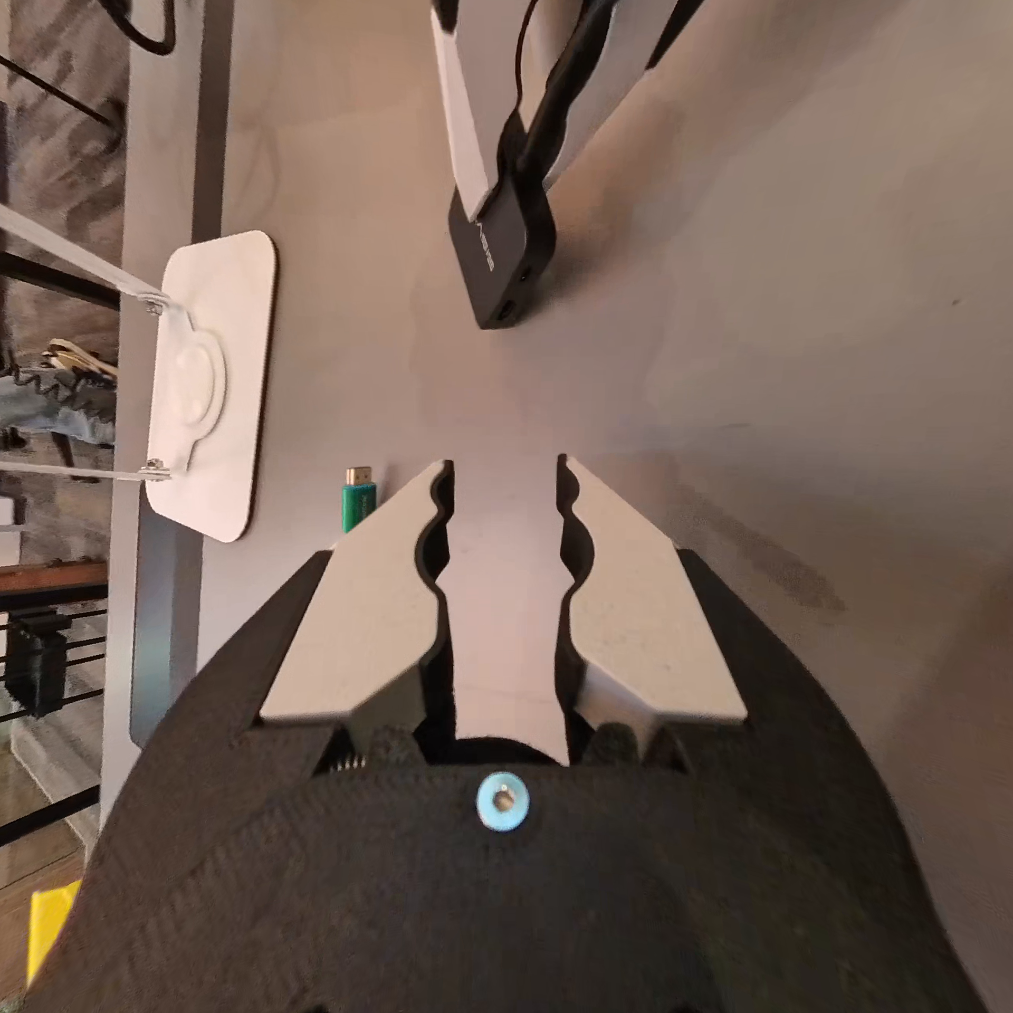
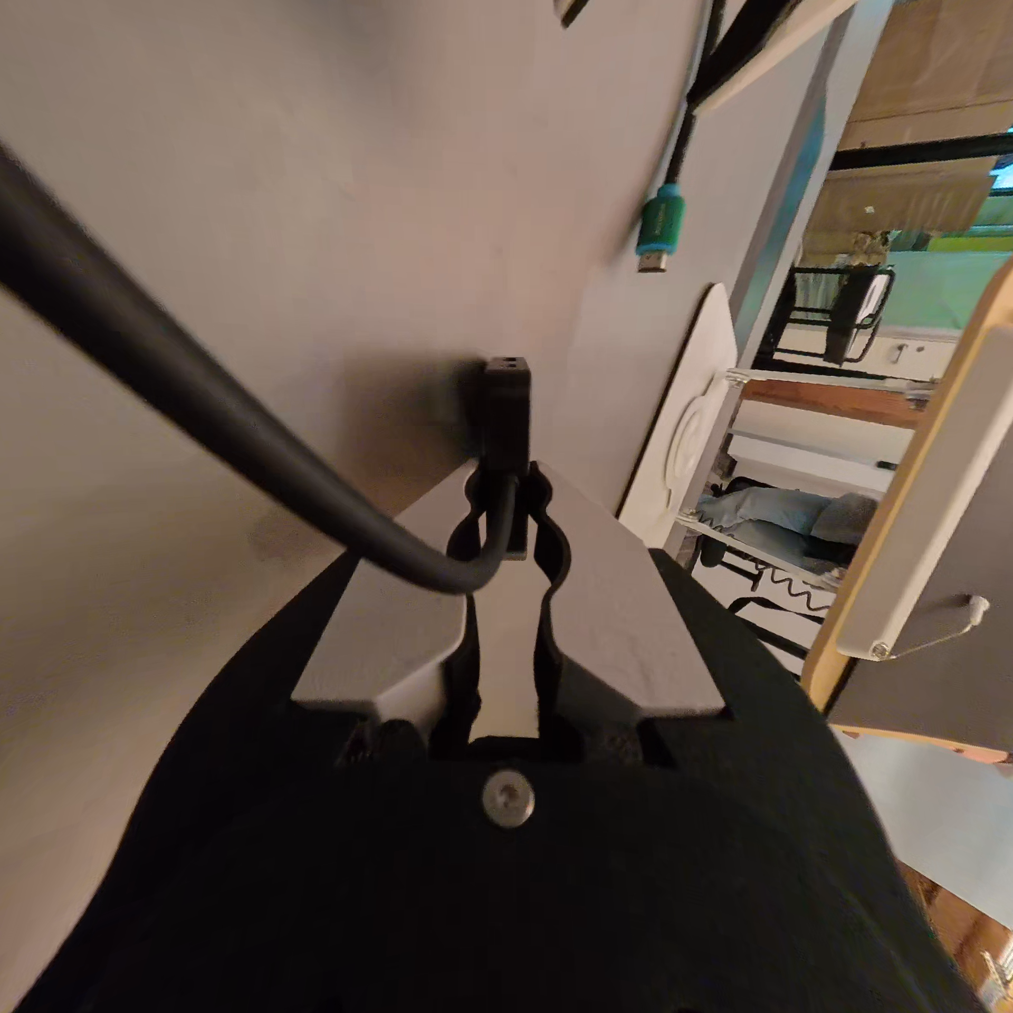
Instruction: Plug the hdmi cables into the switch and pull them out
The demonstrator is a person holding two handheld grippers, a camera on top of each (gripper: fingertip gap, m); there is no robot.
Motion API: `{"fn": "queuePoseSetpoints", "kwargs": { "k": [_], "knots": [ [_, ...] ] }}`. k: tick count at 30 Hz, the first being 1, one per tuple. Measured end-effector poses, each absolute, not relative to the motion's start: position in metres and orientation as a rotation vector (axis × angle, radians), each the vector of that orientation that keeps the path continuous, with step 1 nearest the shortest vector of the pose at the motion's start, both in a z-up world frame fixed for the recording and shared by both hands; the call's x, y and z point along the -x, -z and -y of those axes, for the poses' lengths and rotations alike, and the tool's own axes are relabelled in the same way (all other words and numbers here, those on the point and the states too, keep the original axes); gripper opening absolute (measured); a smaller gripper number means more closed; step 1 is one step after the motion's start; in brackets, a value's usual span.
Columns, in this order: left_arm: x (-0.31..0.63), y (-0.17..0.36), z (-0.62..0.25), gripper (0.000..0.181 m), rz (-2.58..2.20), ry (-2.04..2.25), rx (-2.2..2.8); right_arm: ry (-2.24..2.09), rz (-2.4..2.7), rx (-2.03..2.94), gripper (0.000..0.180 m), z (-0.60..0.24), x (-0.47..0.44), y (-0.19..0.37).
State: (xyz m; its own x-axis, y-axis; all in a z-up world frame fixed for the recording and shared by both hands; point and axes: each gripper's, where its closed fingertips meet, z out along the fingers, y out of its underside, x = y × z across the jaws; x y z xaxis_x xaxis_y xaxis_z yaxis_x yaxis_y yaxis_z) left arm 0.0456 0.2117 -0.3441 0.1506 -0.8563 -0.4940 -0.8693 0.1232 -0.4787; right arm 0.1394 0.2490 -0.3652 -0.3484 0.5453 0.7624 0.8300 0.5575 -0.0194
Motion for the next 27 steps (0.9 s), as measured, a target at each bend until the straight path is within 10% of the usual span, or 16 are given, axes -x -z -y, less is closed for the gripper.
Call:
{"fn": "queuePoseSetpoints", "kwargs": {
  "k": [27],
  "knots": [
    [0.007,0.343,-0.208,0.038,-1.568,-0.055,1.858,0.319,2.256,1.309,0.035,-0.229,-0.158,0.379]
  ]
}}
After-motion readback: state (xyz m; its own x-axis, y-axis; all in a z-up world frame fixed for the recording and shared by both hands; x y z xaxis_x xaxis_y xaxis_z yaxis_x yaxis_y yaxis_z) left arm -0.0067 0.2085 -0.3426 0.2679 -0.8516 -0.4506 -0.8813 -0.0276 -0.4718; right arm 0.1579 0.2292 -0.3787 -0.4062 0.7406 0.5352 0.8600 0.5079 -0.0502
